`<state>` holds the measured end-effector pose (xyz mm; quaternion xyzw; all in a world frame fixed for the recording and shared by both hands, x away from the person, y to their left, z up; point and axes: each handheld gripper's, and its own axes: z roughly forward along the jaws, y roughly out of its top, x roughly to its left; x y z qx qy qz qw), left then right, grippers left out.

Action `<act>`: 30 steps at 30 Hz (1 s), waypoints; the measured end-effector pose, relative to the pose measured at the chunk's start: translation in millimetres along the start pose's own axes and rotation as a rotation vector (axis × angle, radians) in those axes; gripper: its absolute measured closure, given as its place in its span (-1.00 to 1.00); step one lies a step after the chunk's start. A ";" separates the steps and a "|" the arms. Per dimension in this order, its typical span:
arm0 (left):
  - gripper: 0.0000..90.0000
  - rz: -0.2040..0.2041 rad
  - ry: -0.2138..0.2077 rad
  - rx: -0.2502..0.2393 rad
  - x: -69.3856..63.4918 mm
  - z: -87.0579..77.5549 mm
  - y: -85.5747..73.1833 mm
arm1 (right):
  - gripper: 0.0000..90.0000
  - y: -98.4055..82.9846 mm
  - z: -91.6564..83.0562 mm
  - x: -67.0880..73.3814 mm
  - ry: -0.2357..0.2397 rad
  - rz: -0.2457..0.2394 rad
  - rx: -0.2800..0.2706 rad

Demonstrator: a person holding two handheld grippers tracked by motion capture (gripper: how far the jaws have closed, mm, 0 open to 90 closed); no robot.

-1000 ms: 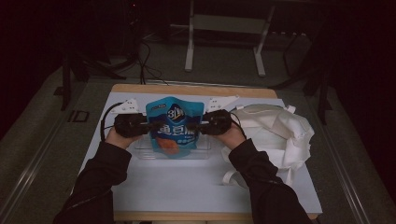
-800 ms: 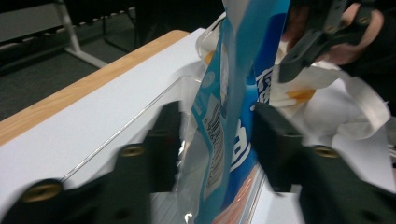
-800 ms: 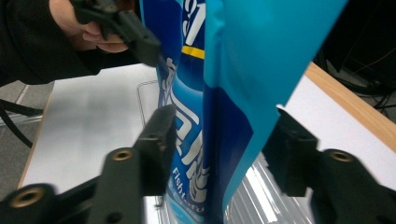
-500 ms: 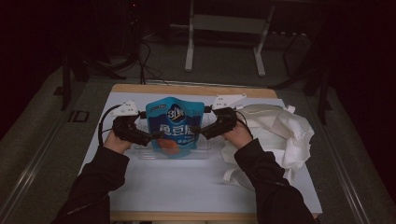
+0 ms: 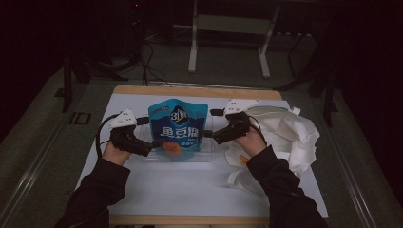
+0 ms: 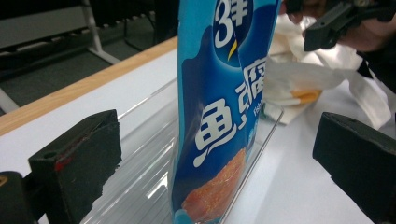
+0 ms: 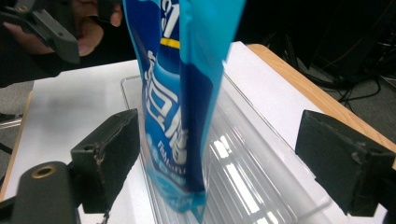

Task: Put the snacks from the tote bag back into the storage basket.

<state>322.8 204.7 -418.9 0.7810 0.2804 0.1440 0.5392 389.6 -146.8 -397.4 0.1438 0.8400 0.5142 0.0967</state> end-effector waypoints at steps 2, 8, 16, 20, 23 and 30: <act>-0.97 -0.011 -0.003 0.013 -1.0 -1.9 -2.5 | -0.69 -3.6 -4.2 1.0 -0.007 -0.002 0.004; -0.96 -0.027 -0.018 0.025 -14.1 -5.8 -12.1 | -0.68 -14.4 -17.3 5.5 -0.007 -0.002 -0.005; -0.97 -0.025 0.014 0.014 -38.0 -10.2 -27.2 | -0.68 -25.3 -36.5 13.0 -0.030 0.013 -0.007; -0.97 -0.010 0.028 0.017 -49.6 -11.2 -31.9 | -0.68 -30.8 -44.8 16.2 -0.052 0.017 0.002; -0.97 -0.001 0.016 0.004 -58.3 -12.4 -32.6 | -0.68 -35.1 -52.0 18.3 -0.058 0.021 -0.007; -0.97 0.055 -0.032 0.003 -83.1 -9.7 -26.0 | -0.68 -47.0 -67.1 26.9 -0.069 0.015 -0.008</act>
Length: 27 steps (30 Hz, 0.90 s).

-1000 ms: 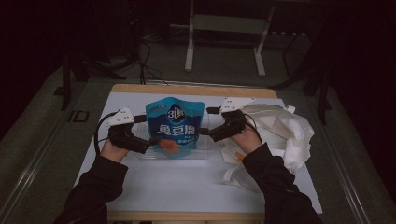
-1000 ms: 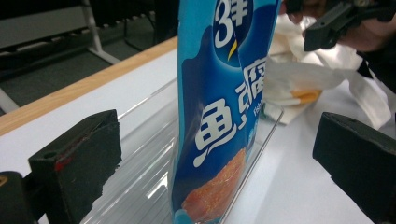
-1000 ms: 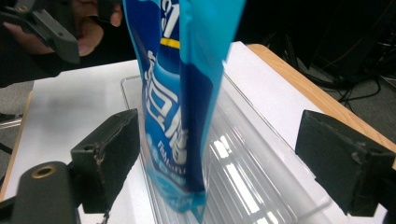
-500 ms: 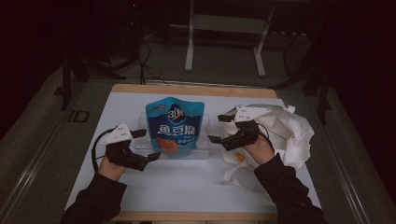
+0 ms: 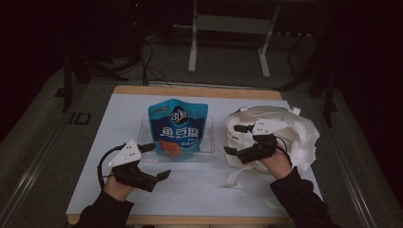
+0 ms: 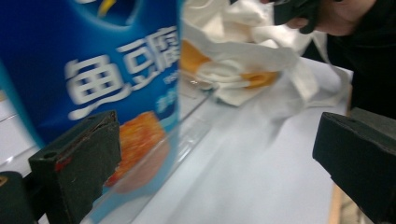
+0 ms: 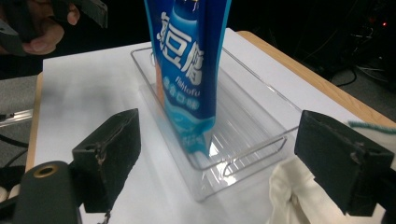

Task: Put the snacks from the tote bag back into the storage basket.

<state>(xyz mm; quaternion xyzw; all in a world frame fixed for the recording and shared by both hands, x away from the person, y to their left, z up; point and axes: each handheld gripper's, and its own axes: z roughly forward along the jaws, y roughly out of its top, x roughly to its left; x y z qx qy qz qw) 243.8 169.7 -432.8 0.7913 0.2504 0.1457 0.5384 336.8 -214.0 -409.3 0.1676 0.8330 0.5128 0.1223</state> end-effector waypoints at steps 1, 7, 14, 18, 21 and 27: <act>-0.97 0.004 -0.012 -0.001 -2.9 1.1 1.1 | -0.68 -1.3 -2.3 1.1 -0.004 -0.003 0.001; -0.97 0.024 -0.067 -0.001 -14.8 8.5 6.2 | -0.68 -7.5 -15.3 6.9 -0.009 -0.006 -0.005; -0.97 0.042 -0.150 0.010 -21.4 24.4 4.2 | -0.68 -21.2 -30.2 14.8 -0.019 0.019 -0.018; -0.97 0.058 -0.171 0.037 -24.7 32.2 1.1 | -0.68 -31.1 -38.7 20.5 -0.036 0.009 -0.013; -0.97 0.048 -0.194 0.032 -24.4 35.1 -1.0 | -0.68 -37.6 -44.7 23.3 -0.039 0.015 -0.015; -0.97 0.042 -0.208 0.056 -23.6 42.4 -7.5 | -0.69 -48.2 -59.4 27.7 -0.069 0.045 -0.042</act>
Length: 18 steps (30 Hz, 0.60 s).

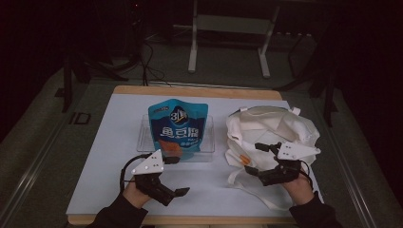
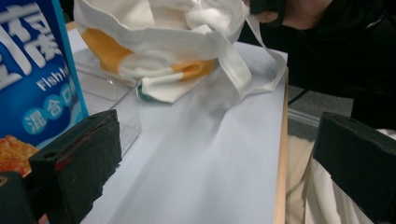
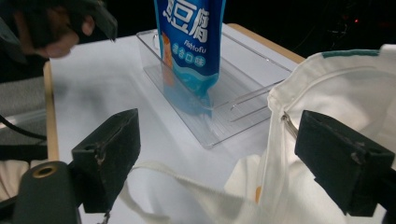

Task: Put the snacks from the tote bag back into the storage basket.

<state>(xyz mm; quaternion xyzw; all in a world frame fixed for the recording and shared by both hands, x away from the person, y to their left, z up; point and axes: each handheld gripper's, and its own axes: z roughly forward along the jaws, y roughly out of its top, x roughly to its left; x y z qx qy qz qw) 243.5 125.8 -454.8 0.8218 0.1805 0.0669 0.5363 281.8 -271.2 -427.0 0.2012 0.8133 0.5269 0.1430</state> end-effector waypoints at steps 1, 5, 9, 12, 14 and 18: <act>-0.96 0.000 -0.002 0.003 0.1 1.2 -1.2 | -0.69 -2.2 -2.9 0.5 -0.004 0.003 -0.004; -0.96 0.001 -0.008 0.029 -0.3 6.2 -5.0 | -0.69 -10.6 -9.7 -0.2 -0.017 0.008 0.005; -0.97 0.010 -0.014 0.045 -0.7 10.1 -8.1 | -0.69 -19.2 -16.8 -2.3 -0.028 0.023 0.005; -0.96 0.011 -0.013 0.055 -0.6 12.8 -10.3 | -0.69 -25.3 -21.6 -3.2 -0.055 0.025 0.007; -0.96 0.013 -0.010 0.063 -0.5 14.6 -12.3 | -0.69 -29.7 -23.3 -4.1 -0.081 0.017 0.025; -0.96 0.025 -0.003 0.058 -0.9 15.8 -16.3 | -0.70 -38.0 -26.4 -6.3 -0.120 0.020 0.025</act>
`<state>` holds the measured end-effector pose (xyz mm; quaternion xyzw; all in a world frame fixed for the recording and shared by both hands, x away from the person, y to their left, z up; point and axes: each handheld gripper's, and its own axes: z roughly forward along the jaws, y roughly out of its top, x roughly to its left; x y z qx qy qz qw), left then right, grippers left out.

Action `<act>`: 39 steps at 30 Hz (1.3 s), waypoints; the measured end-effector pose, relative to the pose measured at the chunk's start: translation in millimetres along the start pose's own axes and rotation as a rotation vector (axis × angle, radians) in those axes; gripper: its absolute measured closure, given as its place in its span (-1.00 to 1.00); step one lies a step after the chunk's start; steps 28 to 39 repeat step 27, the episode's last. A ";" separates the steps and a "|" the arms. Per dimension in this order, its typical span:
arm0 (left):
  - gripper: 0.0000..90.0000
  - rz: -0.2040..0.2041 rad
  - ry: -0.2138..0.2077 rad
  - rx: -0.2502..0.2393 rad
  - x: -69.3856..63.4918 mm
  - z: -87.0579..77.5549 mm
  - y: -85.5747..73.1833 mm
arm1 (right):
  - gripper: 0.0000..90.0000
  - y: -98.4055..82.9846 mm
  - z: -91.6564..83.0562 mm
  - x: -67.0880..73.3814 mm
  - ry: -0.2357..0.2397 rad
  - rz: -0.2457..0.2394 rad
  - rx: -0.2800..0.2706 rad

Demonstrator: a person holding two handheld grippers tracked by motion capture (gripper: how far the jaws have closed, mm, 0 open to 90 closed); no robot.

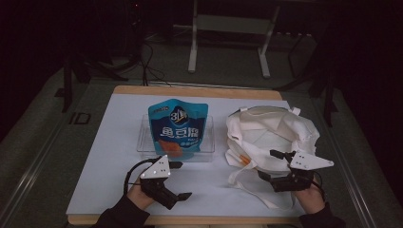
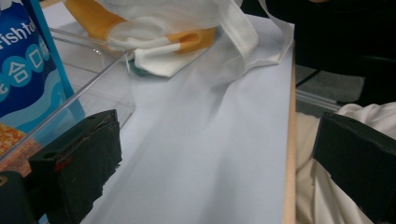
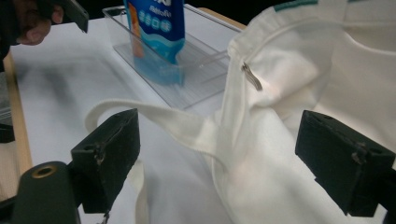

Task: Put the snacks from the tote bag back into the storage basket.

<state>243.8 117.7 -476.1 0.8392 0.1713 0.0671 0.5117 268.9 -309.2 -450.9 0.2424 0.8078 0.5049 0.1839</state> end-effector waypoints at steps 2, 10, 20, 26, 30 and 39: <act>-0.96 -0.010 -0.006 0.002 0.1 1.1 -2.7 | -0.72 -3.4 -1.6 0.1 -0.028 0.005 -0.009; -0.96 -0.019 0.003 0.035 -0.7 5.9 -9.9 | -0.72 -12.6 -5.6 9.0 -0.083 -0.003 -0.024; -0.96 -0.032 0.024 0.035 -2.3 3.7 -16.2 | -0.72 -24.3 -0.8 14.1 -0.087 -0.029 0.016; -0.96 -0.039 0.035 0.038 -0.6 4.1 -17.8 | -0.72 -24.6 0.0 14.3 -0.082 -0.031 0.014; -0.96 -0.037 0.036 0.040 -0.5 4.2 -17.9 | -0.72 -24.5 0.2 14.5 -0.082 -0.033 0.015; -0.96 -0.037 0.036 0.040 -0.5 4.2 -17.9 | -0.72 -24.5 0.2 14.5 -0.082 -0.033 0.015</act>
